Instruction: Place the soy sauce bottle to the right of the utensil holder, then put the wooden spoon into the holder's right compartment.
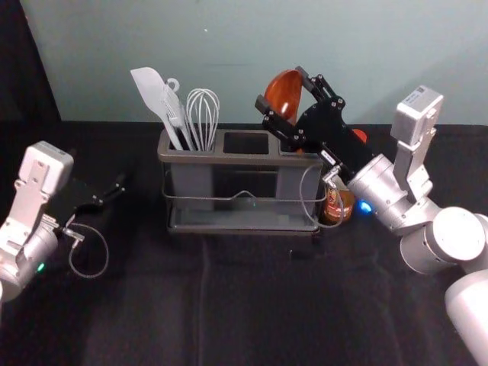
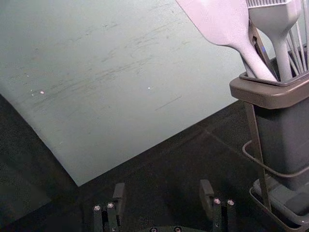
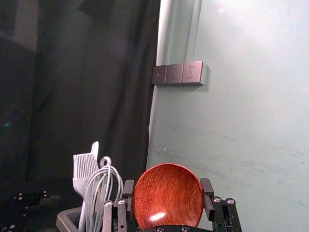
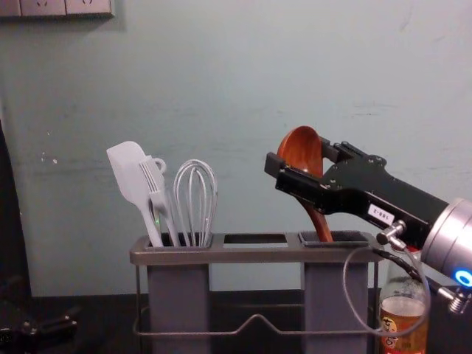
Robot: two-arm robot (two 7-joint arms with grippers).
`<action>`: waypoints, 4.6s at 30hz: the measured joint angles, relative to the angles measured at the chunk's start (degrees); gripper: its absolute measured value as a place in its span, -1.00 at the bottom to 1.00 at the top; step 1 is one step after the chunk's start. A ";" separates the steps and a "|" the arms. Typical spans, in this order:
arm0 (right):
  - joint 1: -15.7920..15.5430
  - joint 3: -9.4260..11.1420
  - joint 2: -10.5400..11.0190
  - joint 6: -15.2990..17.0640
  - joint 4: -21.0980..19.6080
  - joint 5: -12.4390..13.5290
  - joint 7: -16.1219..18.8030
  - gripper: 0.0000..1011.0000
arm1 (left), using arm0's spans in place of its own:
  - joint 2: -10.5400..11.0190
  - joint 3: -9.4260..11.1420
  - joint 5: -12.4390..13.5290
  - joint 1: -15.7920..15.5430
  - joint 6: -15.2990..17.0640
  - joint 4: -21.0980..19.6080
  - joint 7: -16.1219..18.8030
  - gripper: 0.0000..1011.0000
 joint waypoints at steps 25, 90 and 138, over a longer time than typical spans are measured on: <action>-1.27 1.90 0.54 -1.06 -4.53 -0.97 -1.56 0.99 | 0.00 0.00 0.00 0.00 0.00 0.00 0.00 0.98; -12.39 13.79 9.49 6.16 -2.88 -4.38 -6.65 0.99 | 0.00 0.00 0.00 0.00 0.00 0.00 0.00 0.98; -12.39 13.83 9.57 6.07 -2.99 -4.30 -6.53 0.99 | 0.00 0.00 0.00 0.00 0.00 0.00 0.00 0.98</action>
